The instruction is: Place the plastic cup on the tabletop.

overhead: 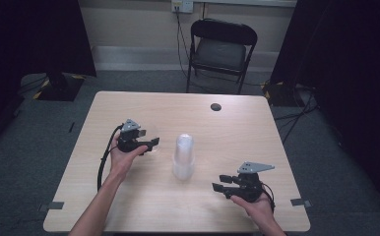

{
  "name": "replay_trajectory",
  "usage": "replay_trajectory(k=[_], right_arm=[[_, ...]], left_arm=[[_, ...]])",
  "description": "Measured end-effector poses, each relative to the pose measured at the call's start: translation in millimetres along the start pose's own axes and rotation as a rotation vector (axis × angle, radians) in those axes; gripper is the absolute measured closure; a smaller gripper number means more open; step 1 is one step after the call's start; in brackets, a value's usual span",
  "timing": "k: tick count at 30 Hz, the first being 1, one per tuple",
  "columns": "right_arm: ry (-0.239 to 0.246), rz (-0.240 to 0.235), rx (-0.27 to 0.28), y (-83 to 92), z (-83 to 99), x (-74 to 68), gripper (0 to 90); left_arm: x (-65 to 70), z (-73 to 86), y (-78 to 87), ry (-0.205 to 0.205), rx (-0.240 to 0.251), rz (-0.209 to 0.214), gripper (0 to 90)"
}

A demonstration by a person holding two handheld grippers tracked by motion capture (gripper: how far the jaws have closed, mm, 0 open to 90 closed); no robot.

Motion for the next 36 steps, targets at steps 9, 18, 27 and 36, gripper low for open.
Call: replay_trajectory(k=[9, 18, 27, 36], right_arm=[[-0.001, 0.000, -0.002, -1.2, 0.4, 0.0, 50.7], [0.001, -0.002, 0.003, 0.2, 0.3, -0.5, 50.5], [-0.009, 0.008, 0.013, 2.4, 0.7, 2.8, 49.7], [-0.022, 0.029, 0.023, 5.9, 1.8, 9.9, 48.8]], left_arm=[[-3.0, 13.8, -1.0, -0.014, -0.045, -0.013, 27.8], [-6.3, 27.7, -2.0, -0.006, -0.102, -0.027, 16.7], [-10.5, 32.6, 14.1, -0.031, -0.103, -0.037, 16.2], [-16.2, 43.3, 35.7, -0.004, -0.149, -0.026, 16.5]])
Point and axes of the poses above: each handheld gripper's, and its own axes: y roughly backward along the jaws, z roughly out of its underside, x roughly to its right, the point moved 6 cm from there along -y, roughly forward along the jaws, and after that the axes turned 8 degrees about -z, right-handed, at the moved point
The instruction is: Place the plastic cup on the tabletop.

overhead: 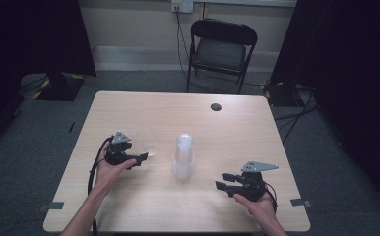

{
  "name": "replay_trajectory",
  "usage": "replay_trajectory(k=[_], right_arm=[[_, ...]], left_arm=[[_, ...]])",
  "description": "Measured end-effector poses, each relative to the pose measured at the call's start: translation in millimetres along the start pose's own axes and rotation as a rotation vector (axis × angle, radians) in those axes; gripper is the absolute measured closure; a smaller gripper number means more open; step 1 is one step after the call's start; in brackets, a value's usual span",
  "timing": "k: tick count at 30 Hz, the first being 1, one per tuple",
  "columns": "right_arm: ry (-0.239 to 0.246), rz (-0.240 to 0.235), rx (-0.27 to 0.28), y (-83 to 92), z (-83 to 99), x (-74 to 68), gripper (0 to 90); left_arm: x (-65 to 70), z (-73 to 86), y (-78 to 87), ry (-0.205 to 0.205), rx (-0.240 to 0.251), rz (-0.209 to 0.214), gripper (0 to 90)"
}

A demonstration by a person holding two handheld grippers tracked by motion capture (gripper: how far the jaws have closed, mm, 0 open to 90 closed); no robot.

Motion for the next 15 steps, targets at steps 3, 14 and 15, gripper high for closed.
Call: replay_trajectory(k=[3, 14, 15], right_arm=[[-0.006, 0.009, 0.004, 1.6, 0.3, 2.2, 48.2], [-0.018, 0.027, 0.013, 4.2, 1.6, 6.4, 48.0], [-0.020, 0.031, 0.012, 4.4, 1.8, 7.0, 48.0]], left_arm=[[-2.4, 2.7, 7.2, 0.009, 0.004, -0.022, 16.8], [12.1, 7.9, 39.9, -0.012, 0.028, -0.033, 21.0], [14.0, 8.6, 43.1, -0.015, 0.025, -0.022, 21.0]])
Point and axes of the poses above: each handheld gripper's, and its own axes: y roughly backward along the jaws, z roughly out of its underside, x roughly to its right, the point moved 6 cm from there along -y, roughly forward along the jaws, and after that the axes turned 8 degrees about -z, right-handed, at the moved point
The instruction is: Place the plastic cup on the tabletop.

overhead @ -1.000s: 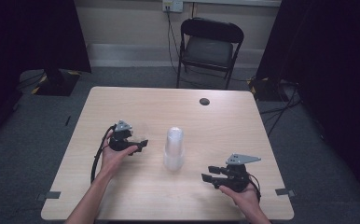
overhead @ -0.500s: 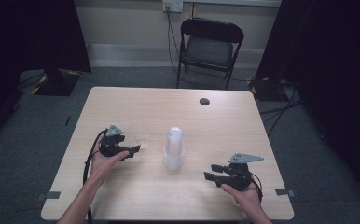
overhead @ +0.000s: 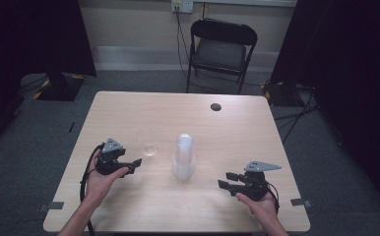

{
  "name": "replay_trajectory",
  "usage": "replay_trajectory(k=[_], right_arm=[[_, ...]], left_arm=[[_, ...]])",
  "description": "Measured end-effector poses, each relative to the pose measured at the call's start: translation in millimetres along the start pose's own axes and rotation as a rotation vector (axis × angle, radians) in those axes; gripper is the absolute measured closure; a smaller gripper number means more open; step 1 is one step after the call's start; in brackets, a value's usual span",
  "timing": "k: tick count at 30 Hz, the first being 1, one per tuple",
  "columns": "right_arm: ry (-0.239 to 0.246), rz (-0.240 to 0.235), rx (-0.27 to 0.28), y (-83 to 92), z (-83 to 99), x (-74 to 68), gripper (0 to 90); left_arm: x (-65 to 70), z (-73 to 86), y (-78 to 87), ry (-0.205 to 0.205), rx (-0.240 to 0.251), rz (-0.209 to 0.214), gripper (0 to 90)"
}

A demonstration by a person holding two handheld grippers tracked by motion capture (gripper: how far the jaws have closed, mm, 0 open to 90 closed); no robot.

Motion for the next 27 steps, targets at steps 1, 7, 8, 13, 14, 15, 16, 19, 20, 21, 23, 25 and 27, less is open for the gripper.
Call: replay_trajectory(k=[1, 7, 8, 13, 14, 15, 16, 19, 20, 21, 23, 25, 27], right_arm=[[-0.001, 0.003, 0.001, 0.2, 0.1, 0.6, 48.0], [-0.004, 0.018, 0.002, 0.0, 0.5, 3.2, 47.7], [-0.005, 0.020, 0.002, 0.2, 0.7, 3.3, 47.7], [-0.010, 0.030, 0.003, 1.8, 2.0, 5.4, 47.4], [-0.009, 0.032, 0.004, 2.4, 2.0, 6.2, 47.4], [-0.010, 0.035, 0.006, 2.9, 2.0, 6.8, 47.4], [-0.012, 0.040, 0.007, 3.5, 2.2, 7.4, 47.3], [-0.010, 0.045, 0.007, 4.4, 2.9, 8.6, 47.3], [-0.009, 0.047, 0.006, 4.6, 3.2, 8.7, 47.2], [-0.007, 0.047, 0.005, 4.8, 3.4, 8.6, 47.2], [-0.003, 0.053, 0.003, 4.5, 3.7, 8.7, 47.0], [0.008, 0.061, -0.003, 4.4, 4.4, 8.2, 46.6], [0.012, 0.065, -0.006, 4.1, 6.1, 8.8, 46.1]], left_arm=[[1.7, 1.0, 3.3, 0.002, 0.001, 0.010, 21.0], [7.9, 13.4, 19.6, -0.001, -0.018, 0.028, 19.7], [8.5, 14.7, 22.1, 0.013, -0.002, 0.023, 19.7], [13.0, 28.7, 28.2, 0.012, -0.043, 0.010, 19.6], [15.1, 31.9, 29.3, 0.007, -0.051, 0.008, 19.6], [17.4, 34.9, 31.7, 0.010, -0.056, 0.003, 19.6], [18.9, 37.7, 34.7, 0.012, -0.054, -0.018, 19.6], [25.9, 46.2, 43.9, -0.001, -0.050, -0.012, 19.6], [27.7, 48.4, 46.5, -0.003, -0.047, -0.014, 19.6], [29.2, 50.2, 48.4, -0.009, -0.046, -0.015, 19.6], [32.2, 53.8, 52.4, -0.008, -0.048, -0.016, 19.6], [35.9, 59.2, 57.5, -0.005, -0.060, -0.025, 19.6], [39.8, 65.2, 59.8, -0.020, -0.072, -0.009, 19.6]])
Point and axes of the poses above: each handheld gripper's, and its own axes: y roughly backward along the jaws, z roughly out of its underside, x roughly to its right, the point moved 6 cm from there along -y, roughly forward along the jaws, and after that the axes turned 8 degrees about -z, right-handed, at the moved point
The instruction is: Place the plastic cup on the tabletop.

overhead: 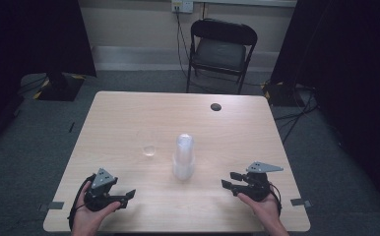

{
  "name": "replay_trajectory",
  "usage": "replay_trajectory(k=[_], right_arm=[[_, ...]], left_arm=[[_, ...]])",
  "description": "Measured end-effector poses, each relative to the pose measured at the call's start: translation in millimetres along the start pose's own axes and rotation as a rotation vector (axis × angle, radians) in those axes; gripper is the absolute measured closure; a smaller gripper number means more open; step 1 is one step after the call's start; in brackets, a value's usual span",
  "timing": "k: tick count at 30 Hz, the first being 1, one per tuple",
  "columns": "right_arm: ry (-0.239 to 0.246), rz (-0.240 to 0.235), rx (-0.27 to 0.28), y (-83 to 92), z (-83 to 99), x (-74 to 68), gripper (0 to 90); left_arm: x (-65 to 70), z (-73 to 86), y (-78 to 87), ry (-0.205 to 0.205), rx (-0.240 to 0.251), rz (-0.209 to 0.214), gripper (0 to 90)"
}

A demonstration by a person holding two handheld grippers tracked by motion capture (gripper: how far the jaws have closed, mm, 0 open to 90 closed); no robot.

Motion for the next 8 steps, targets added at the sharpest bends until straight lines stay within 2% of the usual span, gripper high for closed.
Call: replay_trajectory(k=[4, 8], right_arm=[[-0.009, 0.015, -0.008, -2.2, 3.5, 4.4, 44.1], [-0.004, 0.045, -0.007, -3.1, 4.3, 8.3, 37.6]], left_arm=[[1.2, 5.3, -6.5, 0.011, -0.030, 0.032, 19.5], [-1.2, 3.3, -5.7, 0.029, -0.014, 0.024, 18.0]])
Point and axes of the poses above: each handheld gripper's, and its own axes: y roughly backward along the jaws, z roughly out of its underside, x roughly to its right, the point moved 6 cm from there along -y, roughly forward along the jaws, and after that the axes turned 8 degrees about -z, right-handed, at the moved point
